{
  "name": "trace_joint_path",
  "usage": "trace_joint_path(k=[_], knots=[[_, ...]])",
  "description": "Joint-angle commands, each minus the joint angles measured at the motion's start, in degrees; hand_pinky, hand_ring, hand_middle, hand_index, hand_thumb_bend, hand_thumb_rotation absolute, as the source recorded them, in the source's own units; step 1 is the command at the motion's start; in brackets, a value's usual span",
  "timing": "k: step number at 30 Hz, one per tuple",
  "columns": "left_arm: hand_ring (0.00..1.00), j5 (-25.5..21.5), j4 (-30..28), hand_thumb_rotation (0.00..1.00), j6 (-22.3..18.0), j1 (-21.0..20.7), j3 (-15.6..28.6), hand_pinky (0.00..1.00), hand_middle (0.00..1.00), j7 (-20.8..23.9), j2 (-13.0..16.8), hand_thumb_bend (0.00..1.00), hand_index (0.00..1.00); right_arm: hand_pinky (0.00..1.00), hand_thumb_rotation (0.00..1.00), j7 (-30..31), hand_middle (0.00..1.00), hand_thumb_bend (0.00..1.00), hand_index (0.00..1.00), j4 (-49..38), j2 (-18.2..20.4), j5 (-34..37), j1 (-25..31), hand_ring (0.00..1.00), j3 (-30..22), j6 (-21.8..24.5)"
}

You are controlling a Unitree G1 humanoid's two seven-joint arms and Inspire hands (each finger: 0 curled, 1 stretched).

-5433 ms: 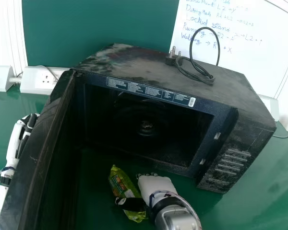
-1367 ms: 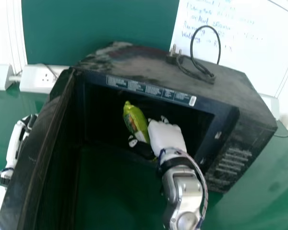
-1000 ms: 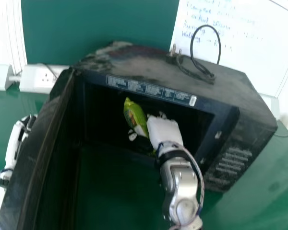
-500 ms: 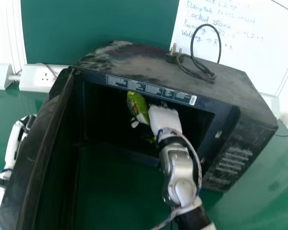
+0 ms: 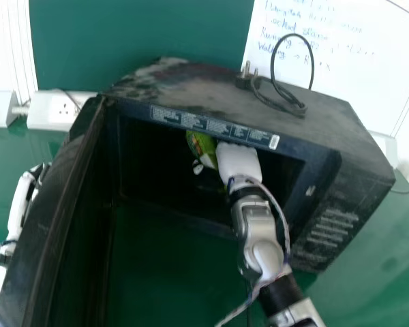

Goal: Put biscuit inside oven

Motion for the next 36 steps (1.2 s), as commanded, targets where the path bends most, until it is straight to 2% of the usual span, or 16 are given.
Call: trace_joint_path(k=[1,6,7,8,9,10,11,12,13,16,18,21,24,29,33,36], knots=[[0.43,-0.06,-0.82,0.07,-0.05,0.74,-0.24,0.41,0.46,0.19,-0.25,0.52,0.49,0.12,0.0,-1.27,0.47,0.56,0.64,1.26,-0.55,1.28,-2.22,0.2,0.39,0.36],[0.43,0.2,-1.01,0.07,0.38,0.79,-0.14,0.41,0.46,0.6,-0.44,0.52,0.49,0.12,0.0,-0.93,0.47,0.57,0.69,1.12,-0.4,4.74,-2.11,0.19,-0.21,1.18],[0.43,0.04,-1.02,0.07,0.36,0.78,-0.17,0.41,0.46,0.46,-0.45,0.52,0.49,0.13,0.0,-0.4,0.47,0.57,0.71,0.58,-0.51,5.21,-1.85,0.21,-0.11,1.6],[0.43,-0.1,-0.82,0.07,0.14,0.7,-0.17,0.41,0.46,0.27,-0.37,0.52,0.49,0.18,0.0,0.24,0.47,0.57,0.72,-0.03,-0.65,5.4,-1.6,0.27,0.18,2.13],[0.43,-0.15,-0.67,0.07,0.02,0.63,-0.16,0.41,0.46,0.15,-0.3,0.52,0.49,0.27,0.15,1.19,0.52,0.7,0.73,-0.64,-0.91,5.44,-1.38,0.38,0.58,2.61],[0.43,-0.26,-0.55,0.07,-0.1,0.6,-0.16,0.41,0.46,0.0,-0.24,0.52,0.49,0.36,0.26,2.43,0.58,0.77,0.74,-1.37,-1.28,5.35,-1.13,0.47,1.08,3.02],[0.43,-0.53,-0.41,0.07,-0.2,0.54,-0.15,0.41,0.46,-0.21,-0.25,0.51,0.49,0.46,0.36,3.55,0.65,0.81,0.76,-2.23,-1.61,5.39,-0.78,0.57,1.4,3.32],[0.43,-0.64,-0.39,0.07,-0.2,0.53,-0.13,0.41,0.46,-0.25,-0.29,0.51,0.49,0.51,0.41,4.49,0.69,0.83,0.77,-3.22,-1.88,5.48,-0.32,0.62,1.6,3.65],[0.43,-0.61,-0.35,0.07,-0.29,0.53,-0.11,0.41,0.46,-0.25,-0.29,0.52,0.49,0.55,0.47,5.38,0.73,0.85,0.78,-4.3,-2.23,5.18,0.19,0.67,2.01,4.13],[0.43,-0.52,-0.26,0.07,-0.27,0.56,-0.06,0.41,0.46,-0.21,-0.25,0.52,0.49,0.58,0.64,8.98,0.78,0.88,0.84,-7.92,-3.48,3.34,1.71,0.71,3.84,6.13],[0.43,-0.5,-0.18,0.07,-0.34,0.54,-0.04,0.41,0.46,-0.19,-0.26,0.52,0.49,0.61,0.71,12.03,0.82,0.9,0.87,-11.11,-4.05,2.48,2.88,0.75,4.5,7.88],[0.43,-0.23,-0.65,0.07,0.07,0.67,-0.05,0.41,0.46,0.09,-0.3,0.52,0.49,0.7,0.76,16.14,0.9,0.93,0.94,-16.43,-4.43,2.02,5.01,0.84,4.46,10.46],[0.43,0.0,-0.76,0.07,0.05,0.73,-0.06,0.41,0.46,0.18,-0.23,0.52,0.49,0.76,0.81,19.58,0.93,0.95,0.96,-21.53,-4.65,1.56,7.45,0.88,4.22,12.46],[0.43,-0.59,-0.61,0.07,-0.14,0.71,0.01,0.41,0.46,-0.27,-0.16,0.52,0.49,0.76,0.84,24.87,0.94,0.96,0.98,-30.19,-5.32,0.25,11.53,0.89,4.05,14.6],[0.43,-0.57,-0.81,0.07,0.28,0.77,0.06,0.41,0.47,-0.14,-0.19,0.52,0.49,0.8,0.84,31.97,0.97,0.94,1.0,-37.81,-5.85,-2.19,13.67,0.93,3.8,16.95],[0.44,-0.43,-1.28,0.07,0.99,0.87,0.08,0.42,0.47,0.08,-0.21,0.52,0.49,0.8,0.82,36.65,0.98,0.93,1.0,-43.0,-6.88,-4.19,15.06,0.93,3.58,16.89]])
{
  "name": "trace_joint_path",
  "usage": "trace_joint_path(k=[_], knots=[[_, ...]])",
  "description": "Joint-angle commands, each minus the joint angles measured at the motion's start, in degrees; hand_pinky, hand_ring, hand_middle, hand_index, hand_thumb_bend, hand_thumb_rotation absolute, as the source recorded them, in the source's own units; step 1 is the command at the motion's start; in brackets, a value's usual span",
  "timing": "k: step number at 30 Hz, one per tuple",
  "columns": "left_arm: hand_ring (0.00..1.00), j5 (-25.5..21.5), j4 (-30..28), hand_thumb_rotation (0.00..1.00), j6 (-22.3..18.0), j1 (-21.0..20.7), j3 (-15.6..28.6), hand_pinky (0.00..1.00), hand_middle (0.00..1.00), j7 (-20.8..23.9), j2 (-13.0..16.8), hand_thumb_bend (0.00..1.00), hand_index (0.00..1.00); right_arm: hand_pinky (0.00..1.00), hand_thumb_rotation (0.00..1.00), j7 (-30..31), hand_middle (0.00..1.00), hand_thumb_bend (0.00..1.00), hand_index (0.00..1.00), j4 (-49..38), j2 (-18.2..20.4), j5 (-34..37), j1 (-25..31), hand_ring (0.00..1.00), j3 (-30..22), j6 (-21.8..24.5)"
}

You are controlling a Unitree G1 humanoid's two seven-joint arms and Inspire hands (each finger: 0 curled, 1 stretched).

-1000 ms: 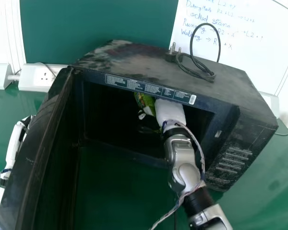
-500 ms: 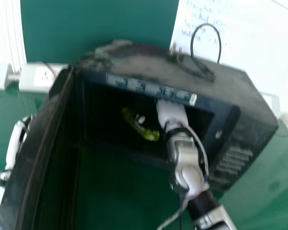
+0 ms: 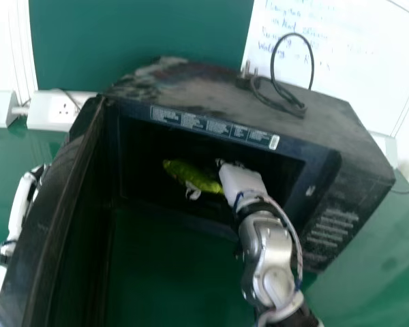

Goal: Put biscuit inside oven

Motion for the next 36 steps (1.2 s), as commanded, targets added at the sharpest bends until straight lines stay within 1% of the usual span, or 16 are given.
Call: trace_joint_path(k=[1,4,5,9,14,18,20,21,23,24,27,29,32,33,34,36], knots=[[0.44,-0.44,-0.94,0.07,0.45,0.72,0.12,0.42,0.47,0.19,-0.1,0.52,0.49,0.79,0.81,3.82,0.97,0.92,1.0,-4.38,-1.35,-1.63,1.51,0.93,-0.59,-0.35],[0.44,-0.38,-0.29,0.07,-0.16,0.5,0.18,0.42,0.47,0.03,0.06,0.52,0.49,0.75,0.75,9.96,0.96,0.92,1.0,-10.2,-3.15,-1.34,2.85,0.9,-1.66,-1.84],[0.44,-0.56,-0.19,0.07,-0.2,0.46,0.2,0.42,0.47,-0.09,0.06,0.52,0.49,0.73,0.73,12.58,0.94,0.94,0.99,-12.29,-3.71,-1.32,3.14,0.87,-2.1,-2.15],[0.44,-0.9,-0.17,0.07,0.06,0.38,0.22,0.42,0.47,-0.25,0.0,0.52,0.49,0.83,0.69,21.94,0.94,0.97,0.98,-19.27,-5.36,-1.71,3.37,0.91,-3.91,-3.55],[0.43,-0.73,-0.41,0.07,0.24,0.39,0.19,0.42,0.47,-0.04,-0.12,0.52,0.49,0.87,0.71,29.49,0.94,0.98,0.97,-25.99,-6.48,-1.81,3.71,0.91,-6.46,-6.27],[0.43,-0.42,-0.26,0.07,-0.24,0.4,0.16,0.41,0.47,-0.05,0.03,0.52,0.49,0.88,0.7,34.04,0.94,0.93,0.97,-29.6,-6.94,-0.91,3.57,0.92,-9.18,-7.79],[0.43,-0.49,-0.08,0.07,-0.39,0.33,0.21,0.41,0.46,-0.1,0.05,0.52,0.49,0.84,0.7,35.53,0.93,0.92,0.96,-31.1,-6.87,-0.68,3.5,0.91,-10.46,-8.39],[0.43,-0.52,-0.12,0.07,-0.33,0.35,0.22,0.41,0.47,-0.11,0.05,0.52,0.49,0.78,0.67,36.09,0.9,0.92,0.95,-31.75,-7.27,-0.45,3.49,0.88,-11.08,-9.2],[0.43,-0.6,0.1,0.07,-0.49,0.29,0.23,0.41,0.47,-0.25,0.12,0.52,0.49,0.74,0.7,36.83,0.87,0.92,0.93,-32.56,-8.48,1.04,3.21,0.85,-12.29,-11.29],[0.43,-1.19,0.29,0.07,-0.56,0.22,0.27,0.41,0.47,-0.69,0.12,0.52,0.49,0.62,0.7,37.56,0.84,0.92,0.94,-32.73,-9.04,2.42,2.81,0.76,-12.97,-12.04],[0.44,-1.48,0.42,0.07,-0.6,0.21,0.33,0.41,0.47,-0.96,0.19,0.52,0.49,0.63,0.76,40.35,0.85,0.9,0.94,-32.64,-10.96,7.72,1.01,0.77,-15.14,-13.43],[0.44,-1.49,0.46,0.07,-0.67,0.27,0.33,0.41,0.47,-0.95,0.29,0.51,0.49,0.62,0.76,42.62,0.86,0.91,0.95,-32.75,-11.44,10.53,-0.31,0.77,-16.69,-11.94],[0.44,-1.39,0.42,0.07,-0.59,0.29,0.36,0.42,0.47,-0.81,0.3,0.51,0.49,0.48,0.71,43.49,0.72,0.93,0.92,-33.73,-13.24,17.49,-1.1,0.65,-20.5,-11.2],[0.44,-1.2,0.39,0.07,-0.47,0.29,0.37,0.41,0.46,-0.64,0.3,0.52,0.49,0.49,0.71,42.96,0.72,0.93,0.91,-34.41,-14.28,20.69,-0.9,0.65,-22.55,-12.02],[0.43,-1.07,0.5,0.07,-0.49,0.25,0.38,0.41,0.46,-0.58,0.35,0.52,0.49,0.45,0.71,42.04,0.67,0.93,0.89,-35.11,-15.29,23.79,-0.45,0.6,-24.78,-12.98],[0.43,-0.99,0.9,0.07,-0.8,0.09,0.39,0.41,0.46,-0.63,0.43,0.52,0.49,0.19,0.71,41.33,0.36,0.95,0.85,-36.38,-17.74,28.67,0.18,0.27,-28.6,-13.62]])
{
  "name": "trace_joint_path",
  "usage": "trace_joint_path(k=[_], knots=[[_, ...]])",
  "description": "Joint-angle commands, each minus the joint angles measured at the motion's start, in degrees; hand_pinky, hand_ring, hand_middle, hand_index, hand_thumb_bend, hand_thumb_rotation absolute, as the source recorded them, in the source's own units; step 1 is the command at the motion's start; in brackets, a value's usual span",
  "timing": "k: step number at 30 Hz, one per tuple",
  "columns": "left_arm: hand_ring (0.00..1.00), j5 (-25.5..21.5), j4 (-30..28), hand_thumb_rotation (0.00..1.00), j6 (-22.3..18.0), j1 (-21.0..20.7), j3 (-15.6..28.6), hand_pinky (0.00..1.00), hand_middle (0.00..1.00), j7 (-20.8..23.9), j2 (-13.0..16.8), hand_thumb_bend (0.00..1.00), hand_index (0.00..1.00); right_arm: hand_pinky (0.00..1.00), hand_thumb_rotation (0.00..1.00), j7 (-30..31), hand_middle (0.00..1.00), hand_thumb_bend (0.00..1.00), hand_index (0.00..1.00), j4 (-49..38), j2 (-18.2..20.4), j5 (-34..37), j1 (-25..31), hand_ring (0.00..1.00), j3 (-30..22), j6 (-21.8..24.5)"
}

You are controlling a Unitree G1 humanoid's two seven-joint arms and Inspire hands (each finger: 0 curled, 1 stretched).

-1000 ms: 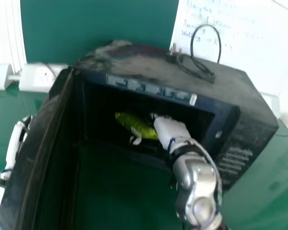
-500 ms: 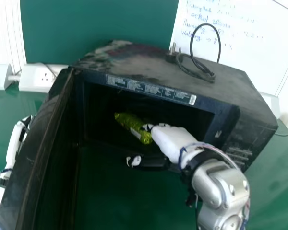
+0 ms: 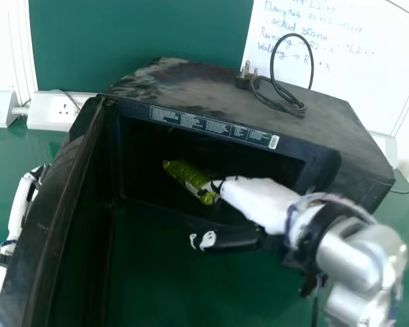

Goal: Put biscuit inside oven

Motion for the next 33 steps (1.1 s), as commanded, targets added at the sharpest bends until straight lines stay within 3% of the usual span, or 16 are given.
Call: trace_joint_path(k=[1,3,6,8,10,12,13,15,17,21,25,29,33], knots=[[0.43,-0.04,0.63,0.07,-0.63,0.08,0.29,0.41,0.46,0.09,0.3,0.52,0.49,0.13,0.72,-0.54,0.29,0.96,0.85,-1.9,-3.69,5.16,0.32,0.19,-4.37,-0.17],[0.43,-0.15,0.88,0.07,-0.69,-0.04,0.34,0.41,0.46,0.08,0.29,0.52,0.49,0.1,0.74,0.17,0.28,0.96,0.86,-2.45,-7.07,8.97,0.17,0.16,-7.19,0.23],[0.43,-0.23,1.17,0.07,-0.91,-0.09,0.38,0.41,0.46,-0.14,0.47,0.52,0.49,0.26,0.81,-0.65,0.47,0.97,0.85,-3.16,-12.41,14.0,1.29,0.36,-11.86,-1.35],[0.43,-0.54,1.19,0.07,-1.03,-0.02,0.44,0.42,0.46,-0.46,0.58,0.52,0.49,0.27,0.78,-0.39,0.47,0.95,0.84,-3.78,-14.86,16.34,2.04,0.37,-14.49,0.99],[0.43,-1.04,1.28,0.07,-1.64,0.05,0.51,0.41,0.46,-0.95,0.6,0.52,0.49,0.4,0.77,-0.76,0.61,0.96,0.84,-3.85,-16.75,19.24,3.48,0.53,-17.55,2.31],[0.44,-1.2,1.05,0.07,-2.5,0.28,0.47,0.41,0.46,-1.29,0.6,0.52,0.49,0.47,0.78,-1.08,0.68,0.96,0.85,-3.69,-19.18,21.18,5.21,0.61,-20.11,2.94],[0.43,-1.76,0.7,0.07,-2.84,0.49,0.38,0.41,0.46,-1.83,0.51,0.52,0.49,0.5,0.77,-1.26,0.68,0.97,0.85,-3.75,-20.39,21.81,6.09,0.62,-21.2,3.96],[0.43,-1.64,-0.66,0.07,-4.95,1.32,-0.25,0.4,0.47,-2.77,0.38,0.52,0.49,0.29,0.69,-1.66,0.49,0.95,0.85,-3.87,-21.91,22.98,8.22,0.38,-24.71,6.74],[0.43,-0.39,-2.6,0.07,-6.91,2.29,-1.0,0.4,0.47,-3.18,0.32,0.52,0.49,0.43,0.63,-1.56,0.67,0.92,0.86,-4.48,-23.52,23.22,10.33,0.57,-28.27,10.56],[0.42,5.34,-6.96,0.08,-10.1,3.61,-1.99,0.4,0.45,-1.6,0.19,0.52,0.48,0.6,0.6,-2.26,0.8,0.84,0.87,-3.77,-24.97,24.94,14.7,0.73,-35.05,11.83],[0.39,7.31,-9.36,0.07,-12.67,3.7,-3.28,0.35,0.43,-1.35,0.42,0.51,0.48,0.63,0.63,-4.3,0.8,0.82,0.88,-1.17,-25.51,25.84,19.42,0.74,-39.76,10.01],[0.37,8.75,-10.43,0.06,-13.87,3.81,-3.57,0.33,0.41,-0.67,0.57,0.51,0.48,0.64,0.61,-6.54,0.82,0.85,0.89,-0.74,-26.17,26.83,22.36,0.76,-41.51,14.63],[0.36,10.52,-9.97,0.05,-15.75,3.49,-3.58,0.32,0.4,-0.22,1.37,0.51,0.48,0.64,0.59,-8.68,0.81,0.85,0.89,-0.04,-26.55,28.39,25.11,0.75,-43.58,15.36]])
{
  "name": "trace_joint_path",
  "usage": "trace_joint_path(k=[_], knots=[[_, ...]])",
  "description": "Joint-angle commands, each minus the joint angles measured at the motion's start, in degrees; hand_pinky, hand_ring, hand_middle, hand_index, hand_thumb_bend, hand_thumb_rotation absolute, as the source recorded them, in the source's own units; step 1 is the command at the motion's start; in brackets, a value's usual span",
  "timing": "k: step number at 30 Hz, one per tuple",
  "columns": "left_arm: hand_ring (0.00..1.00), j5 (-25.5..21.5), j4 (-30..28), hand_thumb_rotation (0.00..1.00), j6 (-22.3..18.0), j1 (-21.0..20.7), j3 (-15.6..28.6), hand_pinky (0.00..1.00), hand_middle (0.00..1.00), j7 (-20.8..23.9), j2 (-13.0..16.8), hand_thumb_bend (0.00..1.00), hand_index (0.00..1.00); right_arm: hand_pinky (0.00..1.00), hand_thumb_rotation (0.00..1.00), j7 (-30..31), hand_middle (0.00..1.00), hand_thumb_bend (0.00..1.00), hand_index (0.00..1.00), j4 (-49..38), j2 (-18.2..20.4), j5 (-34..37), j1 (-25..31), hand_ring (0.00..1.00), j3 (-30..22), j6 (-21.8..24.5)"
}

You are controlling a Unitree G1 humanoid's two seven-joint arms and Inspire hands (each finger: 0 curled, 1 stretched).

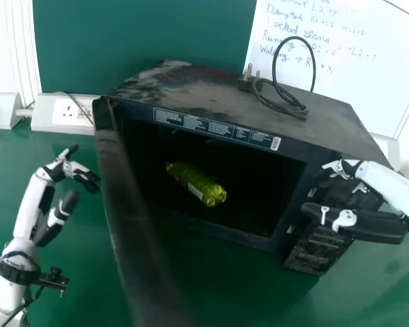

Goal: Put biscuit inside oven

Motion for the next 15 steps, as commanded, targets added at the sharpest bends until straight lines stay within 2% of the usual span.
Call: trace_joint_path(k=[1,7,11,15], knots=[[0.36,0.84,0.31,0.05,-2.32,0.02,-0.24,0.32,0.4,0.17,1.14,0.51,0.48,0.64,0.59,-1.18,0.81,0.84,0.89,1.97,-1.56,-1.15,2.67,0.75,-2.47,2.51],[0.35,5.77,2.19,0.05,-5.14,-0.74,0.17,0.31,0.4,1.65,2.79,0.51,0.48,0.64,0.61,-3.16,0.81,0.87,0.9,2.29,-2.88,-0.47,6.14,0.75,-5.77,2.29],[0.35,8.91,3.11,0.05,-6.32,-0.87,-0.18,0.3,0.4,2.7,4.22,0.51,0.48,0.65,0.6,-4.74,0.81,0.89,0.89,1.58,-2.69,-1.06,8.3,0.75,-7.54,3.84],[0.34,10.68,4.17,0.05,-7.75,-1.14,-0.77,0.28,0.4,3.21,5.39,0.51,0.48,0.64,0.6,-5.41,0.81,0.87,0.9,1.95,-3.25,-0.99,10.09,0.75,-8.89,3.06]])
